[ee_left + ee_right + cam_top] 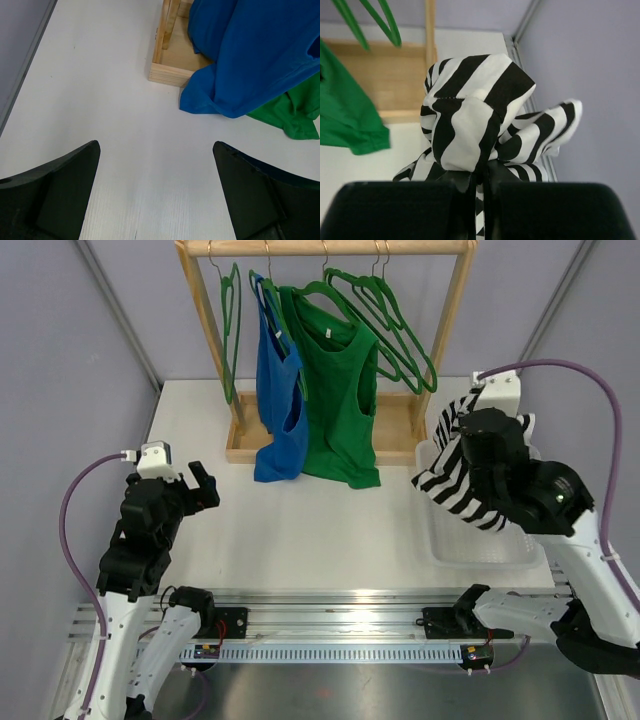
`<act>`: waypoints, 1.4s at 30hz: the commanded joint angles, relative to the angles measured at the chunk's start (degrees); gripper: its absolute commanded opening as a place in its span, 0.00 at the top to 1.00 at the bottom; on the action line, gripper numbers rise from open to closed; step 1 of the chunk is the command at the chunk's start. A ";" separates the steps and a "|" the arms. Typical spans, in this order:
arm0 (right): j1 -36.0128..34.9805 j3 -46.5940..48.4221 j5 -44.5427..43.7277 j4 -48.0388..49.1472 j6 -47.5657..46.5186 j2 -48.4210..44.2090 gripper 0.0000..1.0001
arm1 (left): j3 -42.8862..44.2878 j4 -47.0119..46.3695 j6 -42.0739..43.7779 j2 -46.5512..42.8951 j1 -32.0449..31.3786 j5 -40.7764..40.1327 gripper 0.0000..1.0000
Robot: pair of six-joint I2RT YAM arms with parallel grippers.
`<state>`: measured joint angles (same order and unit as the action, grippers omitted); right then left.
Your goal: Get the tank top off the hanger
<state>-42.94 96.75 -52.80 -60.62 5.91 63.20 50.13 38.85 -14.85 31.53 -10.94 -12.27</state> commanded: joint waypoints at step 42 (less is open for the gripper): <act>24.13 -31.27 57.98 18.26 12.10 -16.79 0.03 | 71.58 13.45 -1.15 49.75 -24.22 -11.37 0.01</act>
<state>-18.94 66.72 -5.54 -44.84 18.39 45.63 115.77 51.42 -18.81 77.23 -34.13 -18.85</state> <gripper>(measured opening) 0.979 0.988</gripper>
